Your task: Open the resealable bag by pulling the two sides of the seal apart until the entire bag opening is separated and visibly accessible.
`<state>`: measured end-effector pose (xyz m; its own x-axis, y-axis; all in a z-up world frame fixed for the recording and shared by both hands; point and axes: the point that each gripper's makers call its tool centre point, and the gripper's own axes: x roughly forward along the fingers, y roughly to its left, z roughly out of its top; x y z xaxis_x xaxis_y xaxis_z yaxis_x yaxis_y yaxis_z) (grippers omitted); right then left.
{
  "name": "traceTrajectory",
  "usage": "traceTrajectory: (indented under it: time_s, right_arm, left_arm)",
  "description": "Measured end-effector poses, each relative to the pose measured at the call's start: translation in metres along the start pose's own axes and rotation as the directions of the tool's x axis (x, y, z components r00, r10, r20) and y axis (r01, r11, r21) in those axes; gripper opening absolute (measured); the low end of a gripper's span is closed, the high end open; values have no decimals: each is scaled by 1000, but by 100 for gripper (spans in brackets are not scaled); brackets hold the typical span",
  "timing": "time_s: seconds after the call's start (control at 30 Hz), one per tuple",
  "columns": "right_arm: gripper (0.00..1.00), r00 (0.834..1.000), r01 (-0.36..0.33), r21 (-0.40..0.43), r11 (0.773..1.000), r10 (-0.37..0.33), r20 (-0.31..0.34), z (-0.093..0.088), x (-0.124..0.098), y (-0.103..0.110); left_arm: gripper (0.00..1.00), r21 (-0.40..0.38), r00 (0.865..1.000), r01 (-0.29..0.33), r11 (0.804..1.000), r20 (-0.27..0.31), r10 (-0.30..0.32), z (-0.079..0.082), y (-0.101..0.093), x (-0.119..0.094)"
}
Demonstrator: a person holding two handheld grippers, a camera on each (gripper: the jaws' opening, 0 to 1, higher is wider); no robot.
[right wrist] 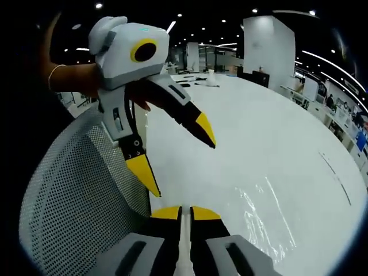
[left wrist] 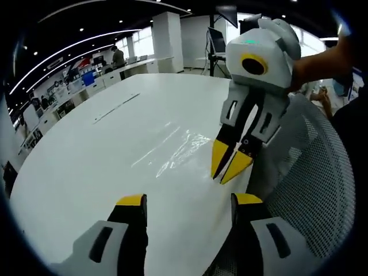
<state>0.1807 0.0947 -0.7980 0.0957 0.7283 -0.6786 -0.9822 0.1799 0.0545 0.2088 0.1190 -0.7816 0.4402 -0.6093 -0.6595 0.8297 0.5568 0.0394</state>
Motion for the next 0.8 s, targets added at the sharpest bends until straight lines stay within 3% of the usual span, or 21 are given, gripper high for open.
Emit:
traceTrajectory:
  time_s: [0.1, 0.23, 0.37, 0.67, 0.8]
  right_arm:
    - [1, 1000, -9, -2, 1000, 9, -3, 1, 0, 4]
    - [1, 1000, -19, -8, 1000, 19, -20, -2, 0, 7]
    - [1, 999, -27, -10, 1000, 27, -23, -2, 0, 10]
    - [1, 999, -40, -7, 999, 40, -27, -2, 1, 16]
    - [1, 998, -45, 1, 999, 45, -32, -2, 2, 19]
  left_arm:
    - [54, 9, 1000, 16, 1000, -1, -16, 0, -4, 1]
    - [50, 79, 998, 34, 996, -64, -29, -12, -8, 4]
    - [48, 118, 996, 46, 992, -87, -36, -18, -12, 4]
    - [38, 133, 995, 72, 988, -84, -62, -19, -19, 3]
    - [33, 179, 994, 85, 980, -88, -70, -16, -24, 5]
